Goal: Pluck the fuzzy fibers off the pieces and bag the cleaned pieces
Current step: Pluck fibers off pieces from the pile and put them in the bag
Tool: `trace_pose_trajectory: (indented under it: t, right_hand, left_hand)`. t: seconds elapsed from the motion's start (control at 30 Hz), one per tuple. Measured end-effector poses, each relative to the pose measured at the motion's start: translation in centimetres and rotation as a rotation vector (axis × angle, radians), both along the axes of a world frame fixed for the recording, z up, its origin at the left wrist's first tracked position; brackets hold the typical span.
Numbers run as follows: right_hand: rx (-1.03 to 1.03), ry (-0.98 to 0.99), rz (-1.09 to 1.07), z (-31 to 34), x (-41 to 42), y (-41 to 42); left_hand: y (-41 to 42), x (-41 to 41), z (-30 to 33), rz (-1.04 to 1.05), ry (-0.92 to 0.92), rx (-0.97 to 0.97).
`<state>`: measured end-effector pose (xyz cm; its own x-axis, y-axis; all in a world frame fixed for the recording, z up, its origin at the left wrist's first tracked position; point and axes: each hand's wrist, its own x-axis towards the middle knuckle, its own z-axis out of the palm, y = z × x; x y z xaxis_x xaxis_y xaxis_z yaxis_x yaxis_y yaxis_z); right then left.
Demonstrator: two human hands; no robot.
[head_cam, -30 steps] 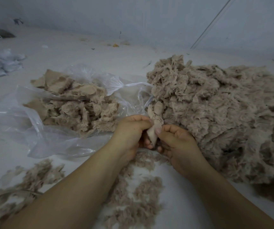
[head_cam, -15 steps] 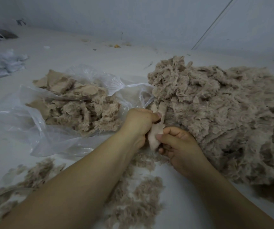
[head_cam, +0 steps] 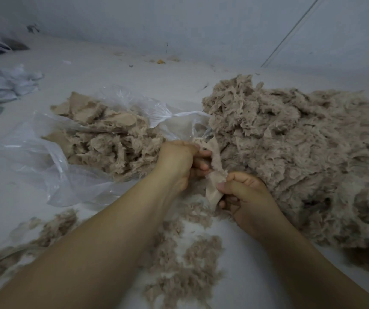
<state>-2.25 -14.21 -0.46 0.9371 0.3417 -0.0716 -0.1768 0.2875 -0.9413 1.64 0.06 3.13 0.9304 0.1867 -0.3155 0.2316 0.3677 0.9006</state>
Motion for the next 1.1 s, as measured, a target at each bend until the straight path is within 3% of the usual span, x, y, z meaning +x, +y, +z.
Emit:
trace_pose_trajectory:
  t: [0.17, 0.3, 0.77, 0.93, 1.1]
  right_hand:
    - [0.000, 0.001, -0.015, 0.0, 0.1, 0.1]
    - [-0.025, -0.029, 0.001, -0.1, 0.1, 0.1]
    - [0.026, -0.046, 0.024, -0.4, 0.0, -0.3]
    - [-0.030, -0.035, 0.041, 0.0, -0.4, -0.5]
    - [0.020, 0.005, -0.018, -0.3, -0.4, -0.3]
  left_hand:
    - [0.2, -1.4, -0.8, -0.212, -0.050, 0.300]
    - [0.3, -1.5, -0.8, -0.333, 0.010, 0.354]
    - [-0.4, 1.2, -0.8, 0.018, -0.082, 0.322]
    - [0.1, 1.2, -0.8, 0.087, -0.103, 0.207]
    - [0.5, 0.7, -0.5, -0.021, -0.117, 0.340]
